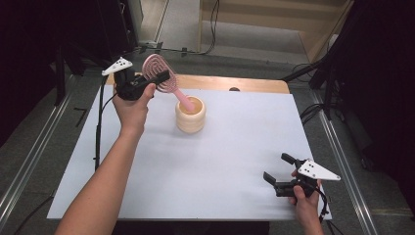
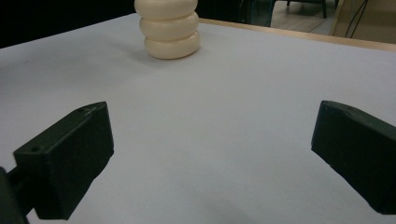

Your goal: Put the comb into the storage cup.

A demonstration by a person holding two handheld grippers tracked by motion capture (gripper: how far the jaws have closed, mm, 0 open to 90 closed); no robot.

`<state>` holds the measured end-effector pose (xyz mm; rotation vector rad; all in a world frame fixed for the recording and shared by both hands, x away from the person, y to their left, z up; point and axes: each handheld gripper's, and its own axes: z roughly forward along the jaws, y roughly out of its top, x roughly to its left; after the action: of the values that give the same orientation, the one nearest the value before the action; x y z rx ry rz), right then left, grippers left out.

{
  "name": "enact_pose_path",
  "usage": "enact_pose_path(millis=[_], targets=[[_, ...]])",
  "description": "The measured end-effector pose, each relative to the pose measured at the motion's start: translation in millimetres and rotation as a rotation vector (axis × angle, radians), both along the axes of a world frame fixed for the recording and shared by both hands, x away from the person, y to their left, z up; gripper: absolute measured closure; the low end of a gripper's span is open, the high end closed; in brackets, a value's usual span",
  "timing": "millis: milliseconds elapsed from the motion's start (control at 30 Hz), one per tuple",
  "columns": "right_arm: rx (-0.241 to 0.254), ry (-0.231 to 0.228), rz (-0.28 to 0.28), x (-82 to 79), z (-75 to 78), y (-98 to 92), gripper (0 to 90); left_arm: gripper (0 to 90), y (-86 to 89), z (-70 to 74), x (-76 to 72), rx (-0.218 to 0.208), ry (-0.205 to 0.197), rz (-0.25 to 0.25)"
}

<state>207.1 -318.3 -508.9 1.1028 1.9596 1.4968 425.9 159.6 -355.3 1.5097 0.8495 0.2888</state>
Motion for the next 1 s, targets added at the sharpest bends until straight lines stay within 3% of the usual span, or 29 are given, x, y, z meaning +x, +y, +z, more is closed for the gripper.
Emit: enact_pose_path(millis=[1000], targets=[[0.004,-0.002,-0.002,0.4,-0.5,-0.1,0.0,64.8,-17.4,-30.9,5.0,0.042,0.051,-0.004]])
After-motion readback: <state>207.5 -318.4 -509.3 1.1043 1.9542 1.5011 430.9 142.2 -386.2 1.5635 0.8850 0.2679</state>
